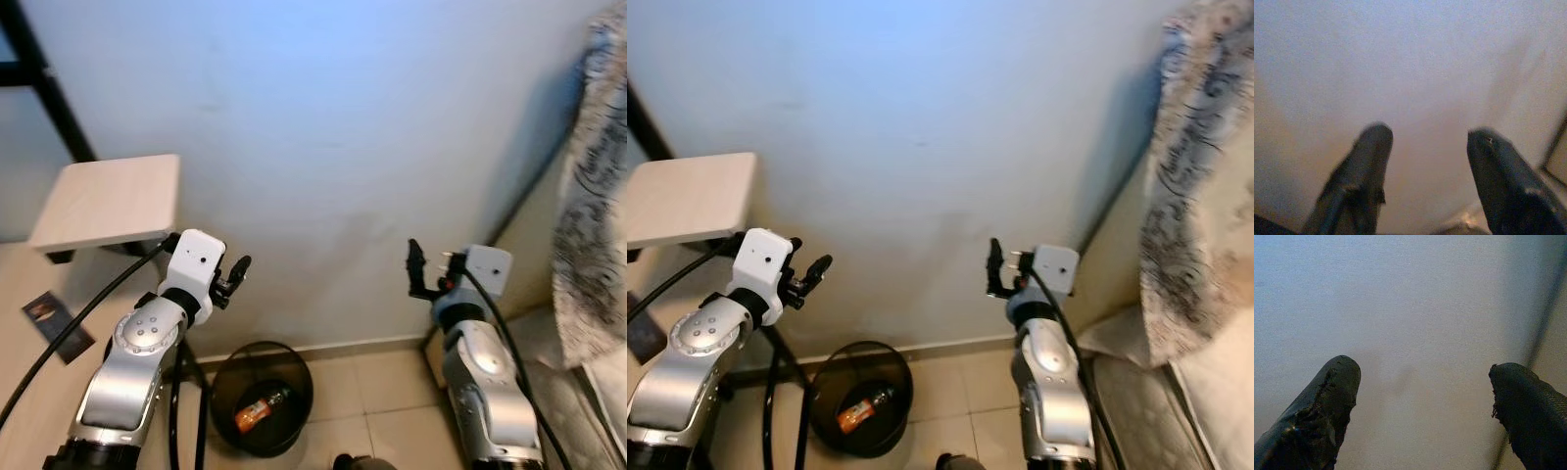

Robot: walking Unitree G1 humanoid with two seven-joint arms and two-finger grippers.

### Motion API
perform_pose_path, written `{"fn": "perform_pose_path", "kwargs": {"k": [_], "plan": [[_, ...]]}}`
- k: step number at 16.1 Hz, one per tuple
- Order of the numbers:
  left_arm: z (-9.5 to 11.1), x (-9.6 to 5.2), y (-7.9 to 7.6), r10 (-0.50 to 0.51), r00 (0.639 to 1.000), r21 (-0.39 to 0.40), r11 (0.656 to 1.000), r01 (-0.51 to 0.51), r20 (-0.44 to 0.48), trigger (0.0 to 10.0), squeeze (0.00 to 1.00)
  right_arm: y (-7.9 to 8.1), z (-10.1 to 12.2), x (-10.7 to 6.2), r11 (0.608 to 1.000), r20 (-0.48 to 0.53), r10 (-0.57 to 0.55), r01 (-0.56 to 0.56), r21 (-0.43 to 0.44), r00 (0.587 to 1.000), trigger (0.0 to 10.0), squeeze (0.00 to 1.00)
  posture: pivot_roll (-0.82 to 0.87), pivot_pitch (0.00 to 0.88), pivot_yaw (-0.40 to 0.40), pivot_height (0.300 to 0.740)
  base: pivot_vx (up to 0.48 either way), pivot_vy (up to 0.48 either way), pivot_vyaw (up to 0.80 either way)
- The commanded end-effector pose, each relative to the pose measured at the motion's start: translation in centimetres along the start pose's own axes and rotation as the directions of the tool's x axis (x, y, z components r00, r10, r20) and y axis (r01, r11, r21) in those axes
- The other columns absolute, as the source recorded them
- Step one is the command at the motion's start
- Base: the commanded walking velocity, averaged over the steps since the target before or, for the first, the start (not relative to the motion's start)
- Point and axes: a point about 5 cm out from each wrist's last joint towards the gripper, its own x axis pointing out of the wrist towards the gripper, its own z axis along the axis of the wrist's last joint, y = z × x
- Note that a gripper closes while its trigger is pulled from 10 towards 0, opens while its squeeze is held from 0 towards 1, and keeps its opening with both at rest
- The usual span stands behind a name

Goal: Clean up the room

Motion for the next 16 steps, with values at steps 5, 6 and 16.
{"fn": "perform_pose_path", "kwargs": {"k": [5,6,16], "plan": [[-0.1,0.0,0.2,0.024,1.0,-0.032,0.999,-0.025,-0.004,10.0,0.0,-0.7,-0.3,0.0,0.999,-0.026,-0.028,0.027,-0.042,0.999,10.0,1.0,-0.04,0.0,0.013,0.74,0.0,0.0,-0.77],[0.0,0.1,0.3,0.031,1.0,-0.037,0.999,-0.031,0.002,10.0,0.0,-0.9,-0.4,-0.1,0.999,-0.014,-0.028,0.027,-0.045,1.0,10.0,1.0,-0.04,0.0,0.017,0.74,0.0,0.0,-0.78],[0.4,0.4,0.0,0.03,0.999,-0.052,0.998,-0.029,0.012,10.0,0.0,-0.6,0.4,0.2,0.999,0.019,0.02,-0.019,-0.043,1.0,10.0,1.0,-0.04,0.0,0.019,0.74,0.0,0.0,-0.74]]}}
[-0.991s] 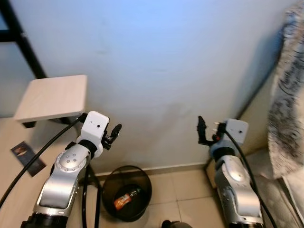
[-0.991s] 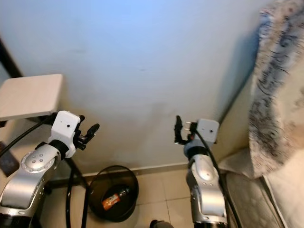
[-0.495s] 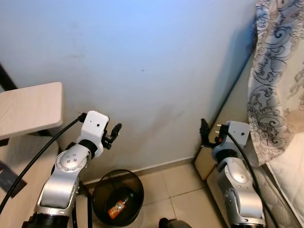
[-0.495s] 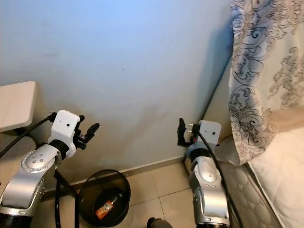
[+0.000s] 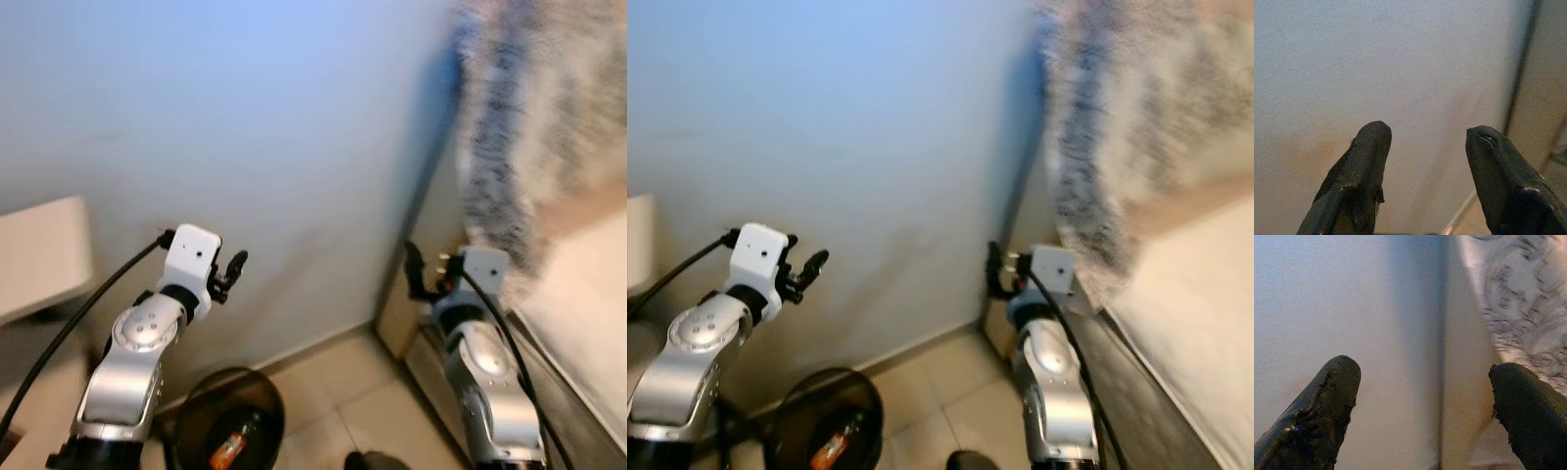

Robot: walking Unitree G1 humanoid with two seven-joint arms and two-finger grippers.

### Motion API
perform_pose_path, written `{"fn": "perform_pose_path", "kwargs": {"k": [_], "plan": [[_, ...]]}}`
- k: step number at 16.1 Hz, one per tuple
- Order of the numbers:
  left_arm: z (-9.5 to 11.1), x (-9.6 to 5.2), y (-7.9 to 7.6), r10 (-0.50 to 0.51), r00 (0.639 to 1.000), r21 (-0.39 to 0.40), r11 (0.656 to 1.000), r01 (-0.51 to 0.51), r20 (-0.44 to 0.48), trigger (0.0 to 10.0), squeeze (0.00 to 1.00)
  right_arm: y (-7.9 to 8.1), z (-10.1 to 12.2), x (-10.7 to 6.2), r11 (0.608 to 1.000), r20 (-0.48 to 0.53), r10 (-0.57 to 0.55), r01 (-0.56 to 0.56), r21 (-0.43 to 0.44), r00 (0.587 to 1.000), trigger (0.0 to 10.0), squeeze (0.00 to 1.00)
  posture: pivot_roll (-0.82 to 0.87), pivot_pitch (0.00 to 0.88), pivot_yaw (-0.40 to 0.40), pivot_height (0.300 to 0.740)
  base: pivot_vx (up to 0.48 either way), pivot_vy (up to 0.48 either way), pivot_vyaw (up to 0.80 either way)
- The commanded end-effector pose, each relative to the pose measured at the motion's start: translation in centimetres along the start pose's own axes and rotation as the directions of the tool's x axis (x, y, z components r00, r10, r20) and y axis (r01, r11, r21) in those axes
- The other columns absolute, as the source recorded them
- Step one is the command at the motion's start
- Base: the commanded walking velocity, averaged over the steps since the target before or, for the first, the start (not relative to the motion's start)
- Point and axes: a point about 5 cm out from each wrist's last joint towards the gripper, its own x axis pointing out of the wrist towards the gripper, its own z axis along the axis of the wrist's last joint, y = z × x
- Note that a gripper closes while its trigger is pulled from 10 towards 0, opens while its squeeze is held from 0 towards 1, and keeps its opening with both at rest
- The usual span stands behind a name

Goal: Clean up the room

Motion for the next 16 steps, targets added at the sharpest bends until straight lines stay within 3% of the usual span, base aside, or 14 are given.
{"fn": "perform_pose_path", "kwargs": {"k": [1,5,9,11,16], "plan": [[0.2,0.1,0.0,0.006,1.0,-0.017,1.0,-0.006,0.009,10.0,0.0,-1.0,-0.3,0.0,0.999,-0.034,-0.052,0.052,0.01,0.998,10.0,1.0,-0.04,0.0,0.022,0.74,0.0,0.0,-0.8],[0.2,-0.1,0.5,0.052,0.999,-0.095,0.994,-0.05,0.016,10.0,0.0,-1.1,-0.6,-0.2,0.997,-0.063,-0.08,0.08,-0.01,0.995,10.0,1.0,-0.05,0.0,0.028,0.74,0.0,0.0,-0.8],[0.5,0.1,0.2,0.047,0.999,-0.099,0.994,-0.045,0.021,10.0,0.0,-0.8,-0.5,0.1,0.998,-0.055,-0.067,0.066,-0.025,0.996,10.0,1.0,-0.04,0.0,0.026,0.74,0.0,0.0,-0.8],[0.6,0.3,0.1,0.059,0.998,-0.108,0.993,-0.056,0.031,10.0,0.0,0.0,-0.5,0.0,1.0,-0.075,0.021,-0.022,-0.016,0.997,10.0,1.0,-0.05,0.0,0.031,0.74,0.0,0.0,-0.8],[0.6,0.4,0.2,0.101,0.993,-0.139,0.986,-0.092,0.06,10.0,0.0,0.2,0.4,0.4,0.996,-0.042,0.061,-0.064,-0.07,0.997,10.0,1.0,-0.05,0.0,0.022,0.74,0.0,0.0,-0.8]]}}
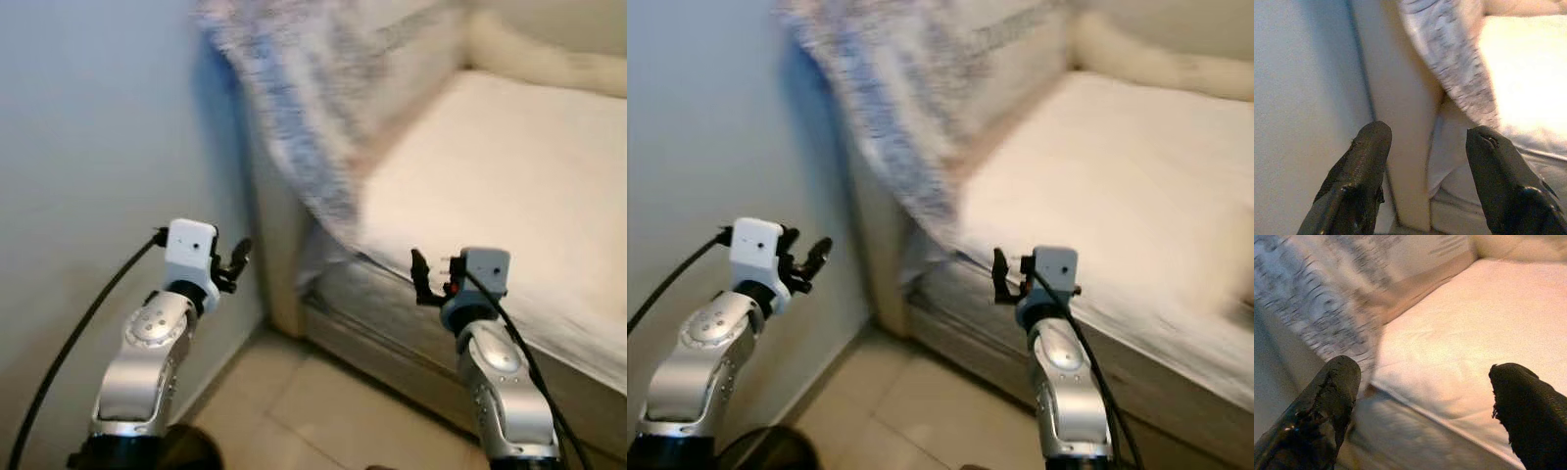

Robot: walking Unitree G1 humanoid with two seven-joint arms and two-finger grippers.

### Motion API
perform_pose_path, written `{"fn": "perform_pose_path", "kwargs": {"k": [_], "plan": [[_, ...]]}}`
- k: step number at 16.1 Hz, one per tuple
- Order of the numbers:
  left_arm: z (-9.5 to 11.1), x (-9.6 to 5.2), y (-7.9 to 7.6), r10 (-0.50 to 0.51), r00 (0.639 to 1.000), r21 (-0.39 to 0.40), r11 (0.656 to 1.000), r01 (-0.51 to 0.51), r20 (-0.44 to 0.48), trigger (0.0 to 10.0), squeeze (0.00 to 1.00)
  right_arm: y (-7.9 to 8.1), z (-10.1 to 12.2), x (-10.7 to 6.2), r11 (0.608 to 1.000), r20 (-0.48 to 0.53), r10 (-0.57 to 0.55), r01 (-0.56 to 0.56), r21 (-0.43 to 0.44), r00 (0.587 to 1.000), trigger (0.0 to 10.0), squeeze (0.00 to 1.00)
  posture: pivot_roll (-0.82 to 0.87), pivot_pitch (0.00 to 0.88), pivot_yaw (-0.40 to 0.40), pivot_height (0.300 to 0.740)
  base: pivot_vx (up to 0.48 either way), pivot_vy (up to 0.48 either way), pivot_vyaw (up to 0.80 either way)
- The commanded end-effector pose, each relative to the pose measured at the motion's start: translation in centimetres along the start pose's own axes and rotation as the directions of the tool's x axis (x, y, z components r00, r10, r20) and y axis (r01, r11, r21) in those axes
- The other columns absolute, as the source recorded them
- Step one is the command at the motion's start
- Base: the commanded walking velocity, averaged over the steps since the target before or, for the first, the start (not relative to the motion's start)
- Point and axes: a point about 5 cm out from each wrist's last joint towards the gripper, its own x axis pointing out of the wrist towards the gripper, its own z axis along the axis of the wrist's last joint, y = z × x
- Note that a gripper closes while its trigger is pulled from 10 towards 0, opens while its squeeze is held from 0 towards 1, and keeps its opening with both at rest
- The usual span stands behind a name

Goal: Clean up the room

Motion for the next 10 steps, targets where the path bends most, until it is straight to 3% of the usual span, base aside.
{"fn": "perform_pose_path", "kwargs": {"k": [1,4,7,10], "plan": [[0.21,0.11,0.29,0.014,1.0,0.012,1.0,-0.014,0.008,10.0,0.0,0.59,0.8,0.29,0.998,0.042,0.027,-0.024,-0.065,0.999,10.0,1.0,-0.05,0.0,0.024,0.74,0.0,0.0,-0.74],[0.23,0.27,0.16,0.019,1.0,0.011,1.0,-0.019,0.014,10.0,0.0,0.7,1.11,0.36,0.996,0.083,0.054,-0.048,-0.077,0.995,10.0,1.0,-0.05,0.0,0.021,0.74,0.0,-0.256,-0.51],[0.3,0.41,0.07,0.015,1.0,0.017,1.0,-0.015,0.021,10.0,0.0,1.01,0.88,0.39,0.998,0.051,0.067,-0.066,-0.007,0.996,10.0,1.0,-0.05,0.0,0.02,0.74,0.0,-0.27,0.0],[0.29,0.45,-0.05,0.009,1.0,0.022,1.0,-0.01,0.023,10.0,0.0,0.88,0.62,0.35,0.999,0.043,0.052,-0.052,0.007,0.998,10.0,1.0,-0.05,0.0,0.02,0.74,0.0,-0.27,0.0]]}}
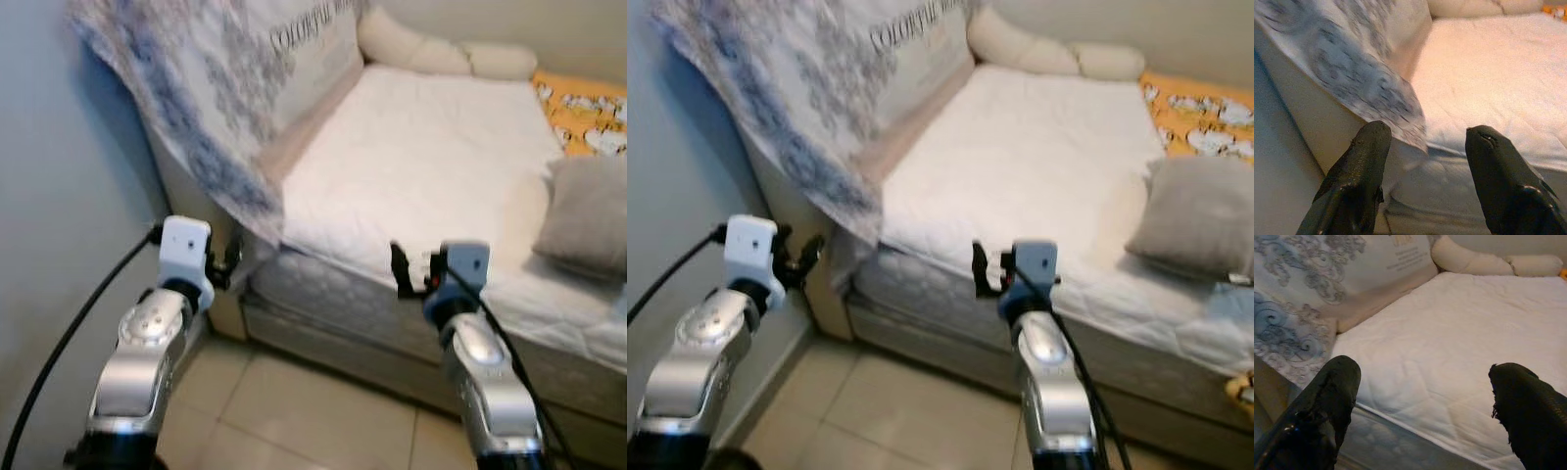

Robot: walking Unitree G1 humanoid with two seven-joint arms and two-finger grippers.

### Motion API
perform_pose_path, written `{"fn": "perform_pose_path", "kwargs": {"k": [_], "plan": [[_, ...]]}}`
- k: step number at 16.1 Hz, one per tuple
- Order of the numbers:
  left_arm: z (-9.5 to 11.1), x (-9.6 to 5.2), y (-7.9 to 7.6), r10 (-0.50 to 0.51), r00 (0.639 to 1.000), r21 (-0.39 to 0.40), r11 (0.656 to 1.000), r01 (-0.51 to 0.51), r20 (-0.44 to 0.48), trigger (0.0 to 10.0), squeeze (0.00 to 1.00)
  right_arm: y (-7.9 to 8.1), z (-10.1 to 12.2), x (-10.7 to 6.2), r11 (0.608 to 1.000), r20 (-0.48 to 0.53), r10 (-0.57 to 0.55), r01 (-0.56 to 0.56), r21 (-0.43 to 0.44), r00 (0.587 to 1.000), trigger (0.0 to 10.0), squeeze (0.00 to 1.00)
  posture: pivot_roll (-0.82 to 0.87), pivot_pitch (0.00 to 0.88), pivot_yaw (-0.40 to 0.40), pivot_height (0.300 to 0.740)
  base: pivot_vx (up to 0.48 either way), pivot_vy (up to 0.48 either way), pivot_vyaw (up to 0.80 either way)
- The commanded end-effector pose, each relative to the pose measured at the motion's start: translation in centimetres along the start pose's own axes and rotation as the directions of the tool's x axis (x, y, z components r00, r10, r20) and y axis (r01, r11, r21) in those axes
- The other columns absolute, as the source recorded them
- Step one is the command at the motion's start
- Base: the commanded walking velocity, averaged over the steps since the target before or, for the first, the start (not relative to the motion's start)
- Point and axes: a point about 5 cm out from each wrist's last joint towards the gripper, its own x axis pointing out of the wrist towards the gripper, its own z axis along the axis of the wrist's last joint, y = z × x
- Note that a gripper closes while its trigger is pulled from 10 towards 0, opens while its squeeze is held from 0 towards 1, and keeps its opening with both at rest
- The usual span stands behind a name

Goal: Clean up the room

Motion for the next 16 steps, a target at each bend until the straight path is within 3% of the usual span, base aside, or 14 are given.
{"fn": "perform_pose_path", "kwargs": {"k": [1,2,16], "plan": [[0.48,0.17,-0.11,-0.002,1.0,0.016,1.0,0.002,0.016,10.0,0.0,-0.41,0.03,-0.01,1.0,-0.003,-0.011,0.011,0.004,1.0,10.0,0.85,-0.05,0.0,0.02,0.74,0.0,-0.27,0.0],[0.5,0.18,-0.11,-0.002,1.0,0.016,1.0,0.002,0.017,10.0,0.0,-0.54,0.04,0.02,1.0,-0.005,-0.019,0.019,-0.001,1.0,10.0,0.0,-0.05,0.0,0.021,0.74,0.0,-0.27,0.0],[0.3,0.25,-0.36,-0.019,1.0,0.017,1.0,0.018,0.011,10.0,0.0,-1.22,-0.44,0.16,0.996,-0.03,-0.072,0.07,-0.047,0.997,10.0,0.0,-0.05,0.0,0.021,0.74,0.0,-0.269,0.0]]}}
